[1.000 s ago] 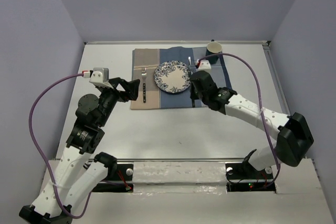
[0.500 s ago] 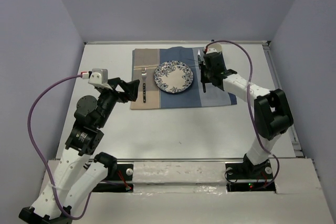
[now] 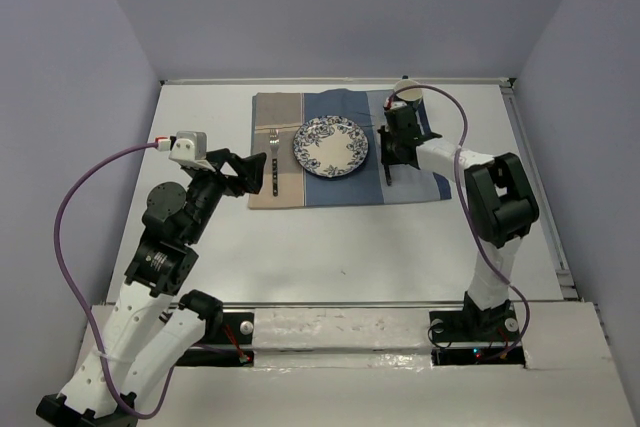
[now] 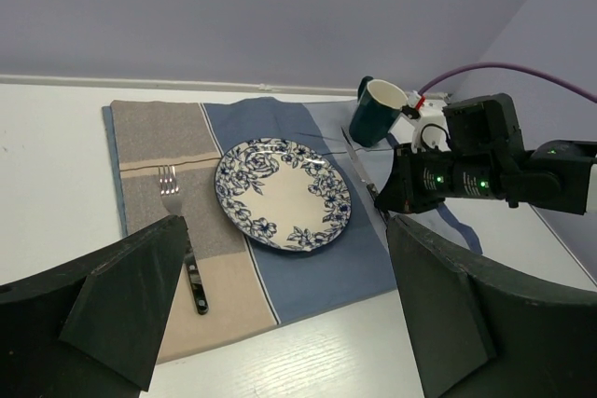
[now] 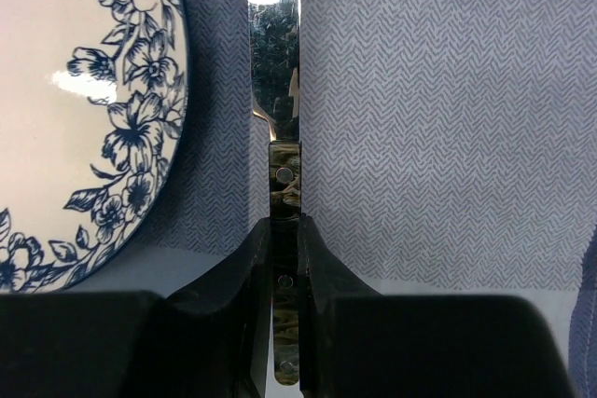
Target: Set the dinner table for one person
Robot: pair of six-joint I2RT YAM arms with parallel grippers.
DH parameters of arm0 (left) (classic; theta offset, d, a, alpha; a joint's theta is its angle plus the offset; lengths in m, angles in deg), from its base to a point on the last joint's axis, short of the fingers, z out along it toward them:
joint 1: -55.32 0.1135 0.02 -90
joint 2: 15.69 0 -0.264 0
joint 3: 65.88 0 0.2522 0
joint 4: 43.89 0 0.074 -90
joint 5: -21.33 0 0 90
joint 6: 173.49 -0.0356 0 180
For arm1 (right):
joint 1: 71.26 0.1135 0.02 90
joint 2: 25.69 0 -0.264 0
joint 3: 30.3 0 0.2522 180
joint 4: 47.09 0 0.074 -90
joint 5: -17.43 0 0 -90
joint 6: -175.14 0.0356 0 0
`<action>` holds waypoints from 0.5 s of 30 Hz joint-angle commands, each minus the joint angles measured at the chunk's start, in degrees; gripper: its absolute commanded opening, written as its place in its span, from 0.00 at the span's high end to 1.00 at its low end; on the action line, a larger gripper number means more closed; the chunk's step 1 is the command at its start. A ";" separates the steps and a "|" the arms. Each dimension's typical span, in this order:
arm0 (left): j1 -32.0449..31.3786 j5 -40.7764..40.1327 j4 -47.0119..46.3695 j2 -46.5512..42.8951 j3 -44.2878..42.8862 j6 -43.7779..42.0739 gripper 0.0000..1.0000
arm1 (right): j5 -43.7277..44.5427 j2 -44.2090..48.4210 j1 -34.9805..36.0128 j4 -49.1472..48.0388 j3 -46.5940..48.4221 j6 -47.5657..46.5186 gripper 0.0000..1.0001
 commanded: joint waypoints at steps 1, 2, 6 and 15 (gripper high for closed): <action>0.50 0.60 -3.09 -0.25 0.35 -1.12 0.01 | -0.08 -0.64 -0.94 -1.80 2.60 1.80 1.00; 0.50 0.60 -3.09 0.01 0.35 -1.03 0.01 | -0.08 -0.90 -0.95 -1.80 2.60 2.07 1.00; 0.50 0.60 -3.18 0.19 0.35 -1.12 0.01 | -0.08 -1.87 -0.95 -1.27 2.69 2.60 1.00; 0.50 0.42 -3.18 0.63 0.44 -1.03 0.01 | 0.36 -2.57 -0.95 0.66 3.04 2.60 0.79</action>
